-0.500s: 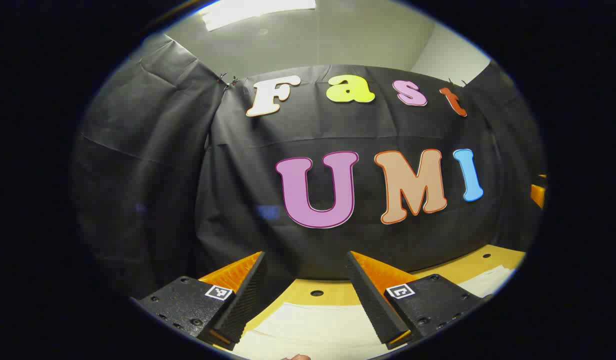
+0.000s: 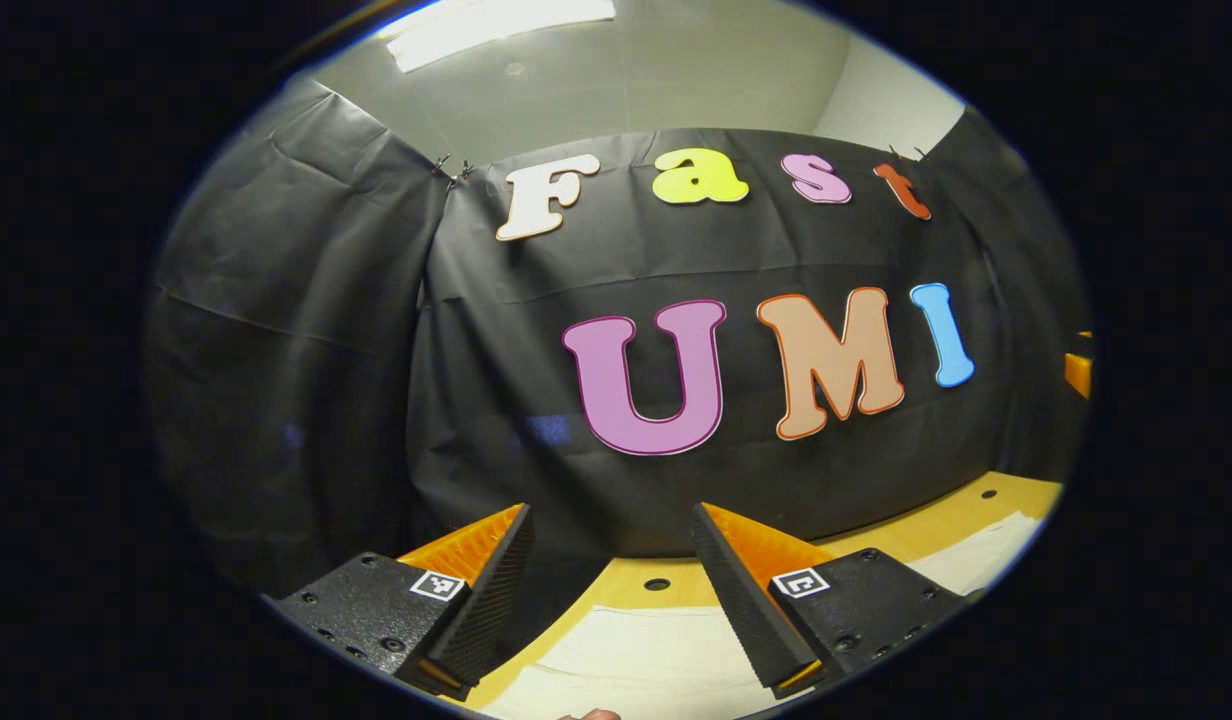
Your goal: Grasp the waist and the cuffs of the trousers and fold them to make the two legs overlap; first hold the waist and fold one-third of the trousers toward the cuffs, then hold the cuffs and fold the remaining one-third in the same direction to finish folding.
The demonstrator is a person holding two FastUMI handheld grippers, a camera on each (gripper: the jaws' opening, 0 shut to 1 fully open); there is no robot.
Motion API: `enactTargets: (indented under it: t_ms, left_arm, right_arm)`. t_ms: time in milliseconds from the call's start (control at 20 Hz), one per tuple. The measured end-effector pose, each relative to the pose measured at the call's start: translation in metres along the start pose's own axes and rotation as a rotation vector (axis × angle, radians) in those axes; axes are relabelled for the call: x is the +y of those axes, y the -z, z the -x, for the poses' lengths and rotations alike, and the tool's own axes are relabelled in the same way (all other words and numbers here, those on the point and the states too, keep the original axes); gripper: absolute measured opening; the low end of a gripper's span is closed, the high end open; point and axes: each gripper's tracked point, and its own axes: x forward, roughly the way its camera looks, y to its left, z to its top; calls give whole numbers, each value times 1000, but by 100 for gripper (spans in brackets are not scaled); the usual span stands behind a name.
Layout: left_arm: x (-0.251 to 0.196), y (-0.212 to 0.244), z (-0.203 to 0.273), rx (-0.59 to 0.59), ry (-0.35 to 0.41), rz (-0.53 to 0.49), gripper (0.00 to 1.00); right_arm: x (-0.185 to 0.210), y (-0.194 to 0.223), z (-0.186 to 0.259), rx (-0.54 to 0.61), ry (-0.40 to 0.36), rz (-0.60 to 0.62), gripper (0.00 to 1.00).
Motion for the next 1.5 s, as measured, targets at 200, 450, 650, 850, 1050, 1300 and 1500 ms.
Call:
enactTargets:
  t_ms: [200,450,650,850,1050,1300,1500]
  left_arm:
    - [6,9,2,19,-10,18,95]
    - [9,14,1,24,-12,31,95]
    - [11,31,1,48,-2,-12,96]
    - [12,56,11,97,85,-169,95]
    - [19,93,27,190,182,-350,96]
    - [22,181,79,362,329,-558,96]
    - [31,245,124,514,473,-750,97]
  right_arm:
    - [1,5,1,12,0,-8,96]
    - [6,4,-4,9,-1,-22,97]
    - [13,4,-6,7,-8,-23,96]
    - [17,12,-7,27,-23,-41,97]
    - [20,20,-3,38,-38,-38,96]
    - [18,35,1,65,-40,-54,97]
    - [8,51,7,95,-26,-70,97]
